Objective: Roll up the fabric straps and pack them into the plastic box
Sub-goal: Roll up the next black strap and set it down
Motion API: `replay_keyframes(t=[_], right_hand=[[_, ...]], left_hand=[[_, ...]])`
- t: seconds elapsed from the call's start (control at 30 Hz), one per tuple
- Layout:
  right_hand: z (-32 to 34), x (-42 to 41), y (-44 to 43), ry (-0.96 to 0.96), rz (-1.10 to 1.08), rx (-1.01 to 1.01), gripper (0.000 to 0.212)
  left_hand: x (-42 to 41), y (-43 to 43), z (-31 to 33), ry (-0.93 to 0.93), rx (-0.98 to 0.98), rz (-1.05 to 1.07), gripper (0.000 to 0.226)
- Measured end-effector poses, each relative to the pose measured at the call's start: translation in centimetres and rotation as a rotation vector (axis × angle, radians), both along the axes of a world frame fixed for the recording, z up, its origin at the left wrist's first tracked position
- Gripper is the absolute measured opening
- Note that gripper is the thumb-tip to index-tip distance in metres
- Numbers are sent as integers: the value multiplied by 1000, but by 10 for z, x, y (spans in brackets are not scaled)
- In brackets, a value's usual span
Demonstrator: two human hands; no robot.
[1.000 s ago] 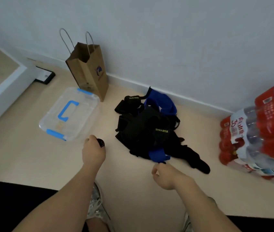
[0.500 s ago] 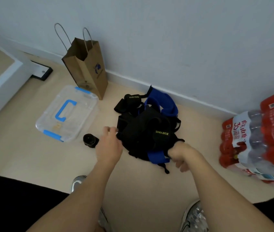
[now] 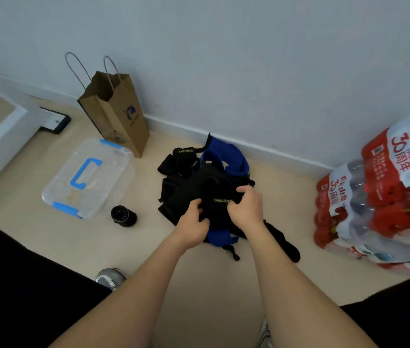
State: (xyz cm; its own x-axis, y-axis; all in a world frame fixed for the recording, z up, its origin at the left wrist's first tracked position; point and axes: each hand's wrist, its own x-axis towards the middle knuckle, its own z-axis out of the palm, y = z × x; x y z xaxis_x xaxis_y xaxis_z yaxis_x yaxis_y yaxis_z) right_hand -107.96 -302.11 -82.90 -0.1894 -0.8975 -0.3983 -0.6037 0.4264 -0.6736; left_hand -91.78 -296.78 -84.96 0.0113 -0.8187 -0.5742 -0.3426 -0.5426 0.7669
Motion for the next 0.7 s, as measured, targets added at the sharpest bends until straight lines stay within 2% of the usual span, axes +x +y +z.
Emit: replay_keyframes(t=[0.07,0.13,0.2,0.27,0.37,0.47,0.53,0.6,0.7], right_hand=[[-4,-8,7,-115,-13,93,68],[-10,-7,16,-254,-18,156,72],[-16,-2,24,-258,11,111,70],[-18,3,30,-180,66,19,60],[-15,4,35,-143,111,-65,51],[-5,3,35,-220,67,-114,49],[4,1,35,-286,98,-109,47],[11,0,39,-338,176,-92,43],[23,0,45,-295,307,-107,33]], left_hand=[[-5,0,6,-15,-22,12,74],[-6,1,8,9,-8,-1,77],[-6,3,7,19,17,-46,78],[-4,6,5,23,34,-54,72],[-5,11,8,80,57,70,60],[-12,3,16,128,43,178,56],[-18,-5,28,225,64,322,46],[-23,-6,40,296,93,420,56],[-25,-4,56,175,65,333,99]])
